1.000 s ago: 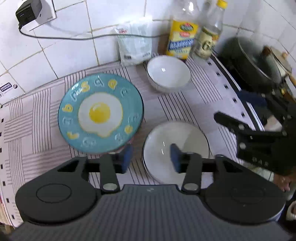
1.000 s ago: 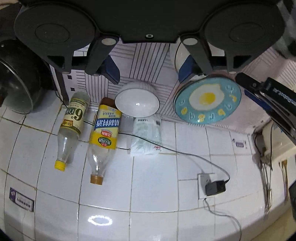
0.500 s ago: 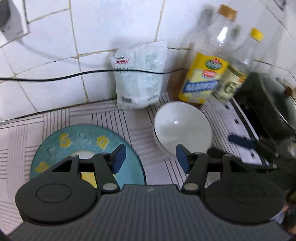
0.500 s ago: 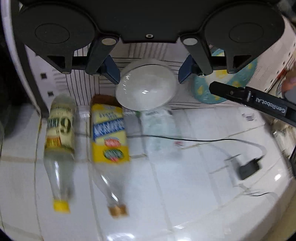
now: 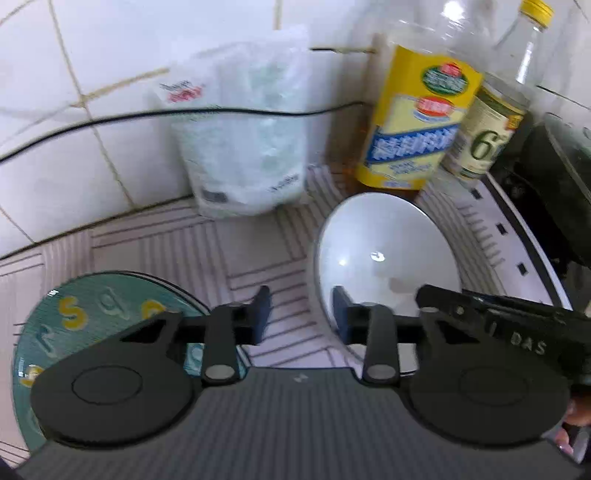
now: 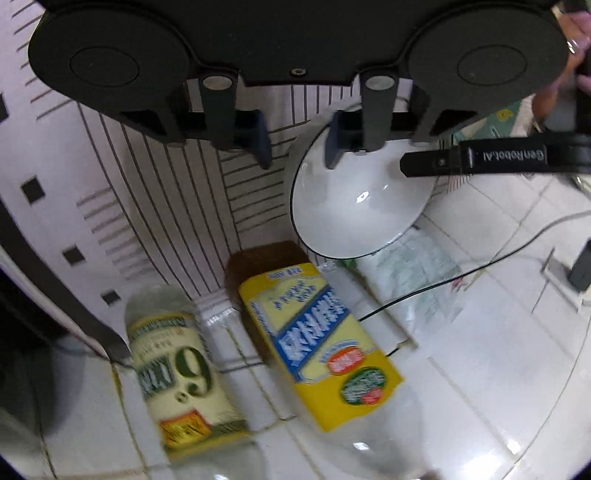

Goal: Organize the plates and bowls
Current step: 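Move both grippers to opposite sides of the nested white bowls' rim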

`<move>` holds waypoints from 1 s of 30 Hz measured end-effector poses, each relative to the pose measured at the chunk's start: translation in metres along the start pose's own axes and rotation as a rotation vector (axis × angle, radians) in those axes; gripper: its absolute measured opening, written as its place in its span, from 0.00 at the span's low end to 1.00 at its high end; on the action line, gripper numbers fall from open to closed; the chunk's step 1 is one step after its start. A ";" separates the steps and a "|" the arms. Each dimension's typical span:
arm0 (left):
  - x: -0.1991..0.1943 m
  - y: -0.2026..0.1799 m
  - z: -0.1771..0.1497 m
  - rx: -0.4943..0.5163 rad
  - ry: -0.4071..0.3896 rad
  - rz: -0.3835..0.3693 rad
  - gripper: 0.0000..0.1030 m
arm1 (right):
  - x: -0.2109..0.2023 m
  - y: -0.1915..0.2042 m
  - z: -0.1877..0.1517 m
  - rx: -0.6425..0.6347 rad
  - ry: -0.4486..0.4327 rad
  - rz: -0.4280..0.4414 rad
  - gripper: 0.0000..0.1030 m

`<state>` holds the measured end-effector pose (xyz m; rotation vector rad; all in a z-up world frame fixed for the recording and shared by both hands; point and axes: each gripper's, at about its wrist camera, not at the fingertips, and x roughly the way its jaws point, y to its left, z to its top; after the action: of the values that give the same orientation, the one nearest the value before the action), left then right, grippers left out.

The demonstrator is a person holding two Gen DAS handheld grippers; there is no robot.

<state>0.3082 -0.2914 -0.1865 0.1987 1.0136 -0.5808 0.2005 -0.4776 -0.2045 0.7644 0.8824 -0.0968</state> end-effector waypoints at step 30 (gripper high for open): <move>-0.125 0.010 -0.040 -0.048 0.057 -0.073 0.12 | -0.082 0.070 -0.025 -0.035 0.003 0.046 0.16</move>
<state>0.2351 -0.2207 -0.1029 0.1367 1.0928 -0.6195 0.1572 -0.4287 -0.1152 0.7519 0.8667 -0.0400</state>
